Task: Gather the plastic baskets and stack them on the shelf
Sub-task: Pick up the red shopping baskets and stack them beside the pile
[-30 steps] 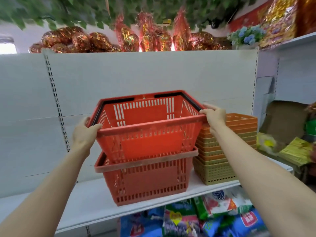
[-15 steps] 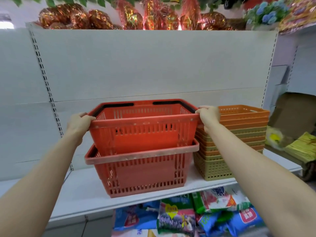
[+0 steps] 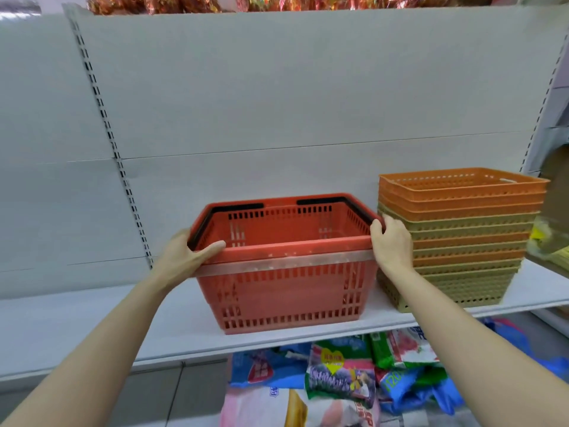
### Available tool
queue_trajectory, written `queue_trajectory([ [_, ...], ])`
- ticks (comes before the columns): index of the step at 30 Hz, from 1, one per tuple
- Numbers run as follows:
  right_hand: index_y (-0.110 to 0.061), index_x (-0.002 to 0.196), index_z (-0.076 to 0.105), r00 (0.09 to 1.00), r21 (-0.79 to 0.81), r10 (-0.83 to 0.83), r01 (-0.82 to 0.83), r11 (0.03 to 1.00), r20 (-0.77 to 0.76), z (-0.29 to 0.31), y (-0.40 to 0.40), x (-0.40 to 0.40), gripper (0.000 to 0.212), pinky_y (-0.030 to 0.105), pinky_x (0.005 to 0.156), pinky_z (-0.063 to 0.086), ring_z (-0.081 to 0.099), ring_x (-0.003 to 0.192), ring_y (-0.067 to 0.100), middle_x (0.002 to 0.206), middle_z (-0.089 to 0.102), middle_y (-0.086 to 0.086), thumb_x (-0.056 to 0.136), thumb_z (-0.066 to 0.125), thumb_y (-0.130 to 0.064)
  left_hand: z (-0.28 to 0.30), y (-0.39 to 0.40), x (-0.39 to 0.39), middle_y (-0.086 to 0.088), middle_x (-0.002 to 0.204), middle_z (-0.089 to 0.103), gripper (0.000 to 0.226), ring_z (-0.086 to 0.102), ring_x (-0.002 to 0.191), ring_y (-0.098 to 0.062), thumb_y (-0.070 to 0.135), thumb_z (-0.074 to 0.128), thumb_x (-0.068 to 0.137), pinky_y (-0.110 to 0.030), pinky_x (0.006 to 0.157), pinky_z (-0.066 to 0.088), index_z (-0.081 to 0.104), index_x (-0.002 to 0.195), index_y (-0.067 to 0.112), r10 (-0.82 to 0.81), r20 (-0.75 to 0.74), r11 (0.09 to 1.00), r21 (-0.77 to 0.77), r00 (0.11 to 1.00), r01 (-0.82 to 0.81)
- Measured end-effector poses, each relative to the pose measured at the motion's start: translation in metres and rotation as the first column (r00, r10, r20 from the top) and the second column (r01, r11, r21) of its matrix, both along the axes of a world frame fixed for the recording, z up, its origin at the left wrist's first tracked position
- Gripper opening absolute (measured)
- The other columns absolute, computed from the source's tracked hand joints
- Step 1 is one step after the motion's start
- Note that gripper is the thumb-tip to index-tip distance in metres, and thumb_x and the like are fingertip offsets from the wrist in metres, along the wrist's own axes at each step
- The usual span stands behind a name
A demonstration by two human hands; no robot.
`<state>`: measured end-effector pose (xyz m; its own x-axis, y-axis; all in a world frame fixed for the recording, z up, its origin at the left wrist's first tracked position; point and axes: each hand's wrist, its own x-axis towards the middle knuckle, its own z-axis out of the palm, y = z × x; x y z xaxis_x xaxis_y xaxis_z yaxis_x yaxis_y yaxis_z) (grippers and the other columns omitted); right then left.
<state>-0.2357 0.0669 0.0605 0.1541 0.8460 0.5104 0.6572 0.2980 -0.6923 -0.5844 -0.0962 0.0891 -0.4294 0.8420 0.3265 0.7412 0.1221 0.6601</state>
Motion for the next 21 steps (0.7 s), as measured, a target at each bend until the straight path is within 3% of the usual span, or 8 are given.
queue_trajectory([
  [2,-0.003,0.115,0.062,1.0,-0.02,0.001,0.0,1.0,0.021,0.0,0.001,0.0,0.038,0.041,0.088,0.043,0.057,0.106,0.039,0.113,0.061,0.022,0.099,0.038,-0.029,-0.004,0.0,-0.002,0.012,0.093,0.063,0.027,0.06,0.085,-0.008,0.051,0.072,0.087,-0.015,0.067,0.041,0.063,0.102,0.031,-0.001,-0.038,1.0,0.03,0.999,0.002],
  [5,-0.006,0.118,0.06,0.993,-0.029,-0.041,0.045,0.999,0.113,0.004,-0.001,0.002,0.044,0.042,0.089,0.044,0.056,0.108,0.037,0.117,0.061,0.018,0.099,0.036,-0.039,-0.01,-0.002,-0.009,0.001,0.114,0.064,0.067,0.06,0.102,-0.018,0.072,0.064,0.08,-0.031,0.082,0.046,0.063,0.124,0.021,0.01,-0.068,1.0,0.023,0.998,-0.008],
  [7,-0.007,0.123,0.059,0.975,0.067,-0.098,0.087,0.994,0.198,0.004,-0.009,0.004,0.05,0.044,0.096,0.043,0.054,0.115,0.034,0.123,0.062,0.015,0.098,0.039,-0.044,-0.013,-0.007,-0.008,0.0,0.127,0.061,0.087,0.059,0.115,-0.022,0.086,0.052,0.075,-0.042,0.091,0.051,0.057,0.134,0.021,0.045,-0.096,0.999,0.002,0.994,-0.045],
  [9,-0.007,0.123,0.061,0.962,0.217,-0.104,0.048,0.975,0.252,0.003,-0.024,0.003,0.054,0.047,0.106,0.038,0.053,0.119,0.032,0.124,0.063,0.012,0.095,0.041,-0.049,-0.017,-0.019,-0.004,-0.004,0.153,0.046,0.102,0.045,0.139,-0.025,0.089,0.043,0.077,-0.052,0.108,0.043,0.043,0.149,0.017,0.124,-0.192,0.992,-0.007,0.973,-0.128],
  [12,-0.007,0.123,0.062,0.946,0.361,-0.035,-0.088,0.928,0.322,-0.002,-0.055,-0.004,0.057,0.049,0.111,0.033,0.054,0.12,0.03,0.123,0.064,0.011,0.092,0.043,-0.05,-0.026,-0.052,0.005,-0.008,0.164,0.029,0.104,0.027,0.151,-0.026,0.081,0.042,0.082,-0.049,0.12,0.028,0.031,0.158,0.011,0.22,-0.338,0.975,0.033,0.915,-0.222],
  [18,-0.005,0.121,0.064,0.901,0.44,0.225,-0.384,0.812,0.372,-0.031,-0.139,-0.044,0.049,0.045,0.107,0.04,0.06,0.113,0.027,0.119,0.067,0.01,0.09,0.054,-0.041,-0.066,-0.153,0.021,-0.016,0.147,0.051,0.091,0.048,0.133,-0.036,0.073,0.042,0.086,-0.052,0.11,0.04,0.051,0.143,0.003,0.336,-0.528,0.938,0.109,0.78,-0.329],
  [21,-0.004,0.122,0.064,0.819,0.398,0.39,-0.553,0.732,0.422,-0.069,-0.192,-0.07,0.047,0.044,0.106,0.042,0.061,0.112,0.027,0.119,0.067,0.01,0.09,0.056,-0.038,-0.105,-0.215,0.033,-0.02,0.143,0.054,0.089,0.051,0.13,-0.04,0.069,0.041,0.086,-0.053,0.11,0.04,0.054,0.139,-0.001,0.353,-0.576,0.919,0.067,0.738,-0.387],
])
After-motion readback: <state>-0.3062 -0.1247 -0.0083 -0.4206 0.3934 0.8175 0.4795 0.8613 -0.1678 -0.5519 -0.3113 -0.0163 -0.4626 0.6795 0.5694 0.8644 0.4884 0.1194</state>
